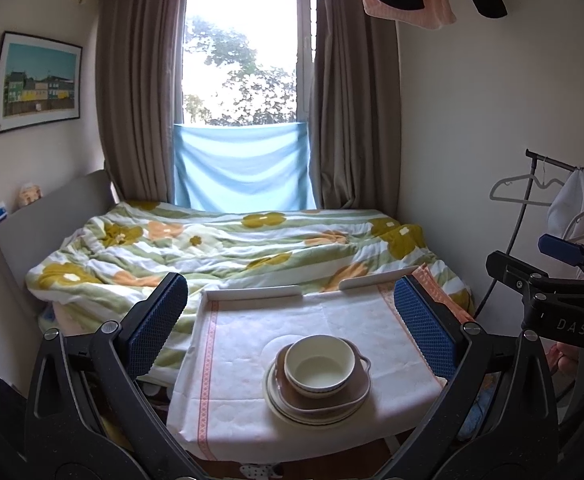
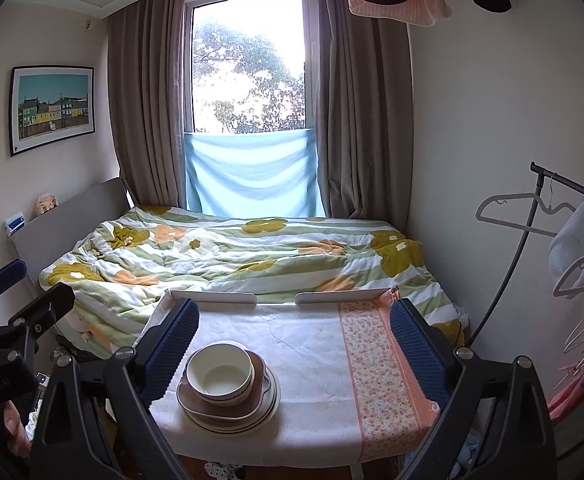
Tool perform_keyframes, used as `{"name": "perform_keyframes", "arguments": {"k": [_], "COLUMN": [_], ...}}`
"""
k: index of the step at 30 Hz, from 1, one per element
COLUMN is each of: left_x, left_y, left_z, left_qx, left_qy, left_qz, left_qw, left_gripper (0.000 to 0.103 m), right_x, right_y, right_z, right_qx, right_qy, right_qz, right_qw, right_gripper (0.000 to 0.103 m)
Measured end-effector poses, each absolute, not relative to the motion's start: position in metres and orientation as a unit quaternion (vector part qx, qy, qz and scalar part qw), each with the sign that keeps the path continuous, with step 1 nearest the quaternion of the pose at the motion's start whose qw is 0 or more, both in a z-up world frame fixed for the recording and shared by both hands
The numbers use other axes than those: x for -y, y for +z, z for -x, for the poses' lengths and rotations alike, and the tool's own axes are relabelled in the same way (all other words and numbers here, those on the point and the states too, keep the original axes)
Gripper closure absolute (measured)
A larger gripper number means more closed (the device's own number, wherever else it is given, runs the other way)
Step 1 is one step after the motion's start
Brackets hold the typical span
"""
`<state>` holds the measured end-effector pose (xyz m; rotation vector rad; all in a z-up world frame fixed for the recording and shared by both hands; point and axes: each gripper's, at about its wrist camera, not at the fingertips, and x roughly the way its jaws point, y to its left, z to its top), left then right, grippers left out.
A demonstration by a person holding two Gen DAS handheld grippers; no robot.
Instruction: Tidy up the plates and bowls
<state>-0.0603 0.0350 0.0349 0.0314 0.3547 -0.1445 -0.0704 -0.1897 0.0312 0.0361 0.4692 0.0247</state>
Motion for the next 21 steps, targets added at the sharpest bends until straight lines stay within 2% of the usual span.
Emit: {"name": "perform_keyframes", "arguments": {"k": [21], "left_x": [-0.047], "left_y": [0.036], "left_z": [0.061], "left_qx": [-0.147], "left_qy": [-0.034], "left_qz": [-0.029], "left_qw": [0.988], "left_gripper": [0.000], "right_x": [0.183], "right_y": [0.031], "right_z": [0.059], "right_qx": [-0.236], "right_qy": [0.020], "right_qz": [-0.016], "right_qw": [0.971], "right_gripper": [0.008]}}
